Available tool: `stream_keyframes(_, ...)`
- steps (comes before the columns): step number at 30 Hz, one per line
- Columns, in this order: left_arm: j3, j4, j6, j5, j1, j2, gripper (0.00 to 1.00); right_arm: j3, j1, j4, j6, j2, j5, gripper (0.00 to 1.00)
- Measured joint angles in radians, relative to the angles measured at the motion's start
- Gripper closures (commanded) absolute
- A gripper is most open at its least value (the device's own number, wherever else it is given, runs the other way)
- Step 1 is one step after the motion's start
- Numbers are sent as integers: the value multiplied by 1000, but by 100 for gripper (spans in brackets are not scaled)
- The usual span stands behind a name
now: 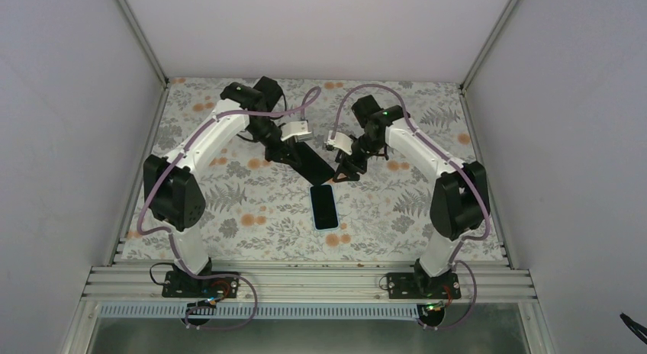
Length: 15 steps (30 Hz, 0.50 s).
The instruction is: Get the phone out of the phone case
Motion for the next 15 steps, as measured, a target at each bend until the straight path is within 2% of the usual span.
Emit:
stream_keyframes(9, 0, 7, 8, 2, 0, 0, 98, 11, -28, -1, -14, 53, -11, 27)
stream_keyframes(15, -2, 5, 18, 12, -18, -2, 98, 79, -48, 0, -23, 116, -11, 28)
